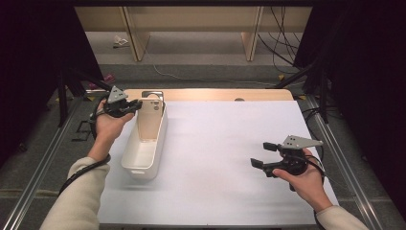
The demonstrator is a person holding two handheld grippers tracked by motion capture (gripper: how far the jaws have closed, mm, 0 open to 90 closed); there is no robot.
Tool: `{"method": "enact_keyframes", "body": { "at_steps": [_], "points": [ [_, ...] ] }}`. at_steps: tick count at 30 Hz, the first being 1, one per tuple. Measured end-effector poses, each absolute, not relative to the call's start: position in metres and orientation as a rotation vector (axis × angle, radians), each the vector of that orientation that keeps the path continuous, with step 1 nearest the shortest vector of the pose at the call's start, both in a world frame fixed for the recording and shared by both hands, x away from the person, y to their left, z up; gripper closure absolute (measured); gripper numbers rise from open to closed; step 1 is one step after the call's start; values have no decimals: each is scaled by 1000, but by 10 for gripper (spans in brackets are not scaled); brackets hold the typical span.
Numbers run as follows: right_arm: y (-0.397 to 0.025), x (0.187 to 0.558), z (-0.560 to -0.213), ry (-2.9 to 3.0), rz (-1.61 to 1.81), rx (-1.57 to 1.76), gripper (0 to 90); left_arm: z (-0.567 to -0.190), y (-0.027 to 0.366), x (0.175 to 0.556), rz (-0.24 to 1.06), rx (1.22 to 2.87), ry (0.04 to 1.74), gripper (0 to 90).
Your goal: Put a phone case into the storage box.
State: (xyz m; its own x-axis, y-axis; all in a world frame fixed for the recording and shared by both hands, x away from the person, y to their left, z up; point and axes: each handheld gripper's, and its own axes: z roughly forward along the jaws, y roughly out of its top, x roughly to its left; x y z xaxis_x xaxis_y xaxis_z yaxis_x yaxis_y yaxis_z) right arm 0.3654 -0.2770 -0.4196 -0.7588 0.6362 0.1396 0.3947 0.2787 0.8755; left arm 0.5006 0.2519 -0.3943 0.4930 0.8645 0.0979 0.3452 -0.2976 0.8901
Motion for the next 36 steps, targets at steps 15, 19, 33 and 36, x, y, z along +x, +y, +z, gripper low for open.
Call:
{"method": "enact_keyframes", "body": {
  "at_steps": [15,19,33,36],
  "points": [
    [-277,365,-419,2309,1480,951,162,-398,247,512,758,1852,1044,786],
    [-277,365,-419,2310,1480,949,162,-398,246,514,766,1856,1050,784],
    [-277,365,-419,2309,1484,945,162,-398,241,519,833,1856,1076,643],
    [-277,365,-419,2309,1485,943,162,-396,239,519,845,1855,1075,610]
  ]
}}
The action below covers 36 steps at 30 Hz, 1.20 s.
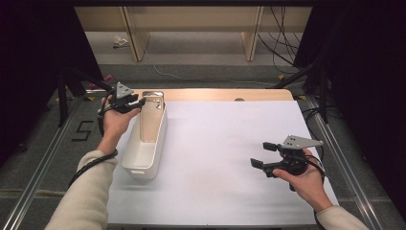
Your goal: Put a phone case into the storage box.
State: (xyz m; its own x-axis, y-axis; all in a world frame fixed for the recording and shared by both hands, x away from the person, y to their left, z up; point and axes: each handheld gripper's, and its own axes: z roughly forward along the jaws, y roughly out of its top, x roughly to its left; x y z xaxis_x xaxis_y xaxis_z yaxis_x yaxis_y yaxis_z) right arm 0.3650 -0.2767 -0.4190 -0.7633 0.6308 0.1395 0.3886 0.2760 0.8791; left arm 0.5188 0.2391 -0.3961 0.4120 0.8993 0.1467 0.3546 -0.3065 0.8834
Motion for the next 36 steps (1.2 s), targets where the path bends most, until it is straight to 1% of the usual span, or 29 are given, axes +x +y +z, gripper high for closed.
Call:
{"method": "enact_keyframes", "body": {
  "at_steps": [6,11,14,17,19,21,22,26,30,35,36],
  "points": [
    [-277,365,-419,2309,1484,944,162,-389,237,513,859,1846,1067,550],
    [-276,365,-419,2311,1483,943,162,-383,238,505,848,1810,1093,447],
    [-276,365,-419,2311,1483,943,162,-379,239,499,835,1793,1111,363],
    [-276,365,-419,2313,1480,942,162,-376,242,491,825,1785,1113,330],
    [-276,365,-419,2314,1478,942,162,-375,242,486,806,1772,1123,291],
    [-276,365,-419,2318,1476,940,162,-373,242,481,793,1765,1144,231],
    [-276,365,-419,2318,1476,940,162,-372,242,479,791,1763,1142,218],
    [-276,365,-419,2317,1476,942,161,-368,241,469,775,1767,1130,219],
    [-277,365,-419,2317,1476,943,161,-363,236,456,749,1769,1134,153],
    [-277,365,-419,2315,1478,945,161,-360,231,439,728,1783,1123,140],
    [-277,365,-419,2316,1478,944,161,-360,230,437,727,1790,1123,122]
  ]
}}
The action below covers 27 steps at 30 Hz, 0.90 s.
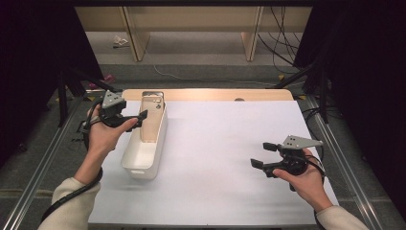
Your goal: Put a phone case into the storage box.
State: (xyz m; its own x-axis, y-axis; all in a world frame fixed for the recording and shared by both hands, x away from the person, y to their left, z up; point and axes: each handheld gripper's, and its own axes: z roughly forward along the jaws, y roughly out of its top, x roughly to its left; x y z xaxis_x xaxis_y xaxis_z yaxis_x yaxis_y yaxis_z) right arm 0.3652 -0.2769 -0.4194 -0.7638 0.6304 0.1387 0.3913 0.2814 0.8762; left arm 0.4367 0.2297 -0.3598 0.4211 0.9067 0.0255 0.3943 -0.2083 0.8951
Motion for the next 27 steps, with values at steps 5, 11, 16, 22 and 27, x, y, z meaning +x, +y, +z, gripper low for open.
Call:
{"method": "enact_keyframes", "body": {
  "at_steps": [5,11,16,22,27],
  "points": [
    [-277,365,-419,2315,1479,944,161,-360,225,424,707,1803,1098,88],
    [-277,365,-419,2317,1479,944,161,-364,218,409,697,1810,1086,54],
    [-277,365,-419,2318,1479,945,161,-368,209,398,666,1821,1084,38],
    [-277,365,-419,2313,1484,941,161,-369,203,389,650,1822,1063,6],
    [-277,365,-419,2315,1486,941,161,-371,199,380,641,1799,1014,4]
  ]
}}
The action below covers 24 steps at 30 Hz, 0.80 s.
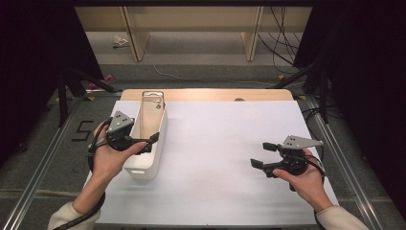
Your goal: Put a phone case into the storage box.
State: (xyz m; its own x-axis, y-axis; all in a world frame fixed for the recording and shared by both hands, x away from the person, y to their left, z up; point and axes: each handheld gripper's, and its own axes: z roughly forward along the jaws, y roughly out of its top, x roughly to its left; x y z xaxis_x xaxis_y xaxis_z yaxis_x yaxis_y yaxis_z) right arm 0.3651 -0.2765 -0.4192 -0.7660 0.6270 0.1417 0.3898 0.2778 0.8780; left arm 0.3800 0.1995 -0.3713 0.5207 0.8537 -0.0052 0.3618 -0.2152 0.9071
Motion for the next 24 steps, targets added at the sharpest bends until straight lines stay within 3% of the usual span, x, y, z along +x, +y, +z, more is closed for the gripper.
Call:
{"method": "enact_keyframes", "body": {
  "at_steps": [24],
  "points": [
    [-279,362,-419,2320,1486,935,161,-396,178,340,593,1844,844,0]
  ]
}}
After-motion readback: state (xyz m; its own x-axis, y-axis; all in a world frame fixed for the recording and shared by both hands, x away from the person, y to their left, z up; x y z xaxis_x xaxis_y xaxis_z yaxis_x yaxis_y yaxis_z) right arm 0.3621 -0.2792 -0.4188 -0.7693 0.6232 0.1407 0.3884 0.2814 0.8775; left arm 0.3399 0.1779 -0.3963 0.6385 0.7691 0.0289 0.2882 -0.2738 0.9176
